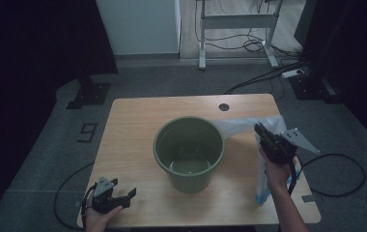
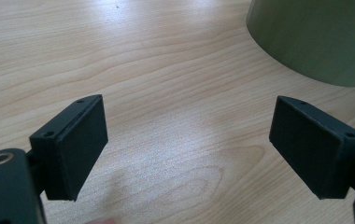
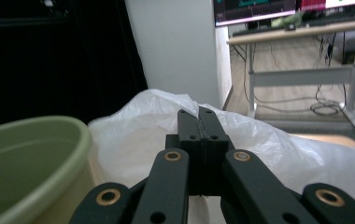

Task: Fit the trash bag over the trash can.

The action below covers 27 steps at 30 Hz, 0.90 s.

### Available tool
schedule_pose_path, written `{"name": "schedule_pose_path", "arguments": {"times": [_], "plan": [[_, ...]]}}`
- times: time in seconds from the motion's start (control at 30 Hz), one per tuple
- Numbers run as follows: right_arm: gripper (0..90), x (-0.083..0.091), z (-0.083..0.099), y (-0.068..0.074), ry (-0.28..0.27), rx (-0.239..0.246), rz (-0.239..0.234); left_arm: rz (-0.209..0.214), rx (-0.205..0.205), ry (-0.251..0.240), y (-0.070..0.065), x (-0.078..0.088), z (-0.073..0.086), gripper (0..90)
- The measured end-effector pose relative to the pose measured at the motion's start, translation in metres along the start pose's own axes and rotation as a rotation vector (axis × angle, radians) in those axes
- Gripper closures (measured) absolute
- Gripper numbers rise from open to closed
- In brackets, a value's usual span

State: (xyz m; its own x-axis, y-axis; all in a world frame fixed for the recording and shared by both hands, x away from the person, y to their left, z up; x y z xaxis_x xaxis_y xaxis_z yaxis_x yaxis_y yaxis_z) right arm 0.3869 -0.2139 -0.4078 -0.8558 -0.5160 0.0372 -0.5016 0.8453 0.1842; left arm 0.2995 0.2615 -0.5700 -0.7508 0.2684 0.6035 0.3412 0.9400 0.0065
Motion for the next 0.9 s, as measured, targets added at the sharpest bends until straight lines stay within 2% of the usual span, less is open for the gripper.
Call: {"name": "schedule_pose_path", "arguments": {"times": [0.03, 0.3, 0.6, 0.9], "plan": [[88.8, 0.002, -0.007, 0.003, -0.015, 0.006, -0.005, 0.001, 0.002, 0.0, 0.0, 0.0, 0.0, 11.3], [88.8, 0.009, -0.031, 0.013, -0.058, 0.03, -0.021, -0.001, 0.007, -0.001, 0.001, 0.0, 0.0, 11.3], [88.8, 0.018, -0.07, 0.027, -0.106, 0.086, -0.03, 0.0, 0.006, 0.001, 0.002, 0.0, 0.001, 11.2], [88.8, 0.022, -0.092, 0.035, -0.143, 0.107, -0.036, -0.001, 0.013, 0.002, 0.004, 0.0, 0.002, 11.3]]}}
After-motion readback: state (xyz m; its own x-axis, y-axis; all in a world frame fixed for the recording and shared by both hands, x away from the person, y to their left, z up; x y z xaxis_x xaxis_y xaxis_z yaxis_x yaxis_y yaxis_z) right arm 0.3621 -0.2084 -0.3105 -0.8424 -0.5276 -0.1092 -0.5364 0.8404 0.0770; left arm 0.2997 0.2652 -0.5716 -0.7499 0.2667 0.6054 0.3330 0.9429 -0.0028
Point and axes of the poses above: each handheld gripper's, and its own axes: x roughly backward along the jaws, z roughly out of its underside, y roughly to its left, the point moved 7 cm from there along -x, roughly forward along the jaws, and after that the axes turned 10 degrees about -z, right-handed, at the moved point
